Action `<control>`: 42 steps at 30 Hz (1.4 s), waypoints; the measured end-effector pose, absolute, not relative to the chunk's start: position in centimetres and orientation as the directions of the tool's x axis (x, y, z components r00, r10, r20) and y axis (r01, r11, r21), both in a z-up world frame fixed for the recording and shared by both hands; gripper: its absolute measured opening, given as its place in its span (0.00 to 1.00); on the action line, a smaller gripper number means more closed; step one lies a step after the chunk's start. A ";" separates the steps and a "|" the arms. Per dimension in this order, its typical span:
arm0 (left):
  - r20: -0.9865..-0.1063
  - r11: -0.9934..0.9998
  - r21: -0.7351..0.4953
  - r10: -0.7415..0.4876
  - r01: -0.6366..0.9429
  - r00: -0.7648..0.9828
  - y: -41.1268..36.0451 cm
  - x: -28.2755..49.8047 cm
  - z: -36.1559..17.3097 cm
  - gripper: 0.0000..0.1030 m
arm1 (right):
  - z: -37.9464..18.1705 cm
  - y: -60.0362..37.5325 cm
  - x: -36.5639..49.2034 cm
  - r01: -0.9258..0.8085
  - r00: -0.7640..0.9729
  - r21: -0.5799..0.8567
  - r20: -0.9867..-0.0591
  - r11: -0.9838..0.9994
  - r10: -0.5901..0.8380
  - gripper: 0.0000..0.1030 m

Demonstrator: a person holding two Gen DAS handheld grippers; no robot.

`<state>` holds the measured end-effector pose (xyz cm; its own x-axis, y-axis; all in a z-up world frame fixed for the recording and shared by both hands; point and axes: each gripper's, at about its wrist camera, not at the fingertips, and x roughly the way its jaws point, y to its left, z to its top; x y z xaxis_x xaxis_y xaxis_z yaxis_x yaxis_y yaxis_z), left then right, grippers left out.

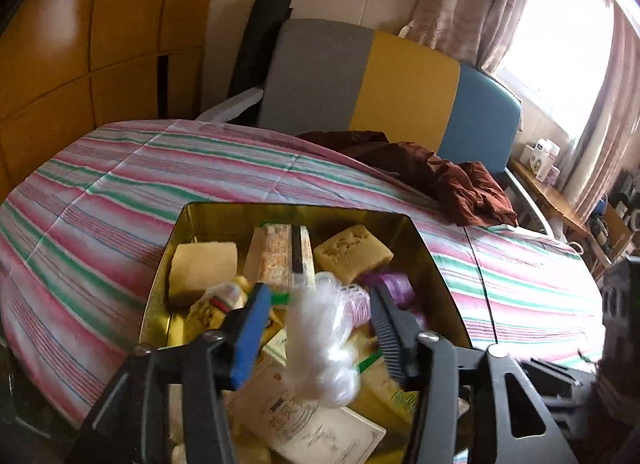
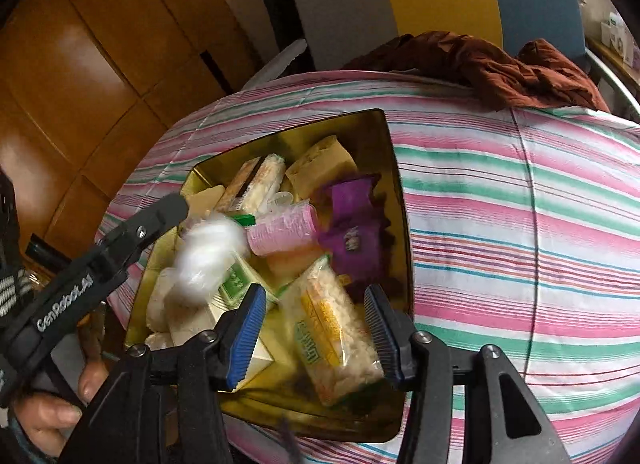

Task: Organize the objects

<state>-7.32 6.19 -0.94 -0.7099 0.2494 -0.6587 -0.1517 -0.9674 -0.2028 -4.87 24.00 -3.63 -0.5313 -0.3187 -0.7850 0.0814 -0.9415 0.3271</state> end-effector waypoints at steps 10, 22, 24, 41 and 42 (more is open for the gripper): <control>-0.650 -0.985 -0.109 0.174 -0.136 -0.740 6.6 -6.1 -0.7 0.77 | -2.6 23.3 -3.7 0.069 -0.613 0.144 -0.774 -0.987 -0.156 0.52; -0.611 -0.995 -0.069 0.100 -0.073 -0.785 4.6 -2.0 0.6 1.00 | -1.1 22.6 -0.8 0.007 -0.707 -0.016 -0.707 -1.000 0.007 0.61; -0.614 -0.995 -0.076 0.099 -0.066 -0.783 4.2 -1.4 0.5 1.00 | -1.1 22.6 -0.3 -0.001 -0.713 -0.030 -0.701 -1.000 0.021 0.61; -0.616 -0.998 -0.055 0.044 -0.013 -0.787 3.4 0.3 0.3 1.00 | -1.7 21.3 0.5 0.021 -0.708 -0.056 -0.706 -0.998 0.025 0.61; -0.615 -0.998 -0.060 0.049 -0.015 -0.787 3.3 0.4 0.3 1.00 | -1.8 21.2 0.5 0.022 -0.707 -0.055 -0.707 -0.998 0.024 0.61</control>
<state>0.35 3.28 0.30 -0.7870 0.0488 -0.6150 -0.0147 -0.9981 -0.0604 0.53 21.24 -1.76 -0.7072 0.0236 -0.7066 0.0220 -0.9982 -0.0554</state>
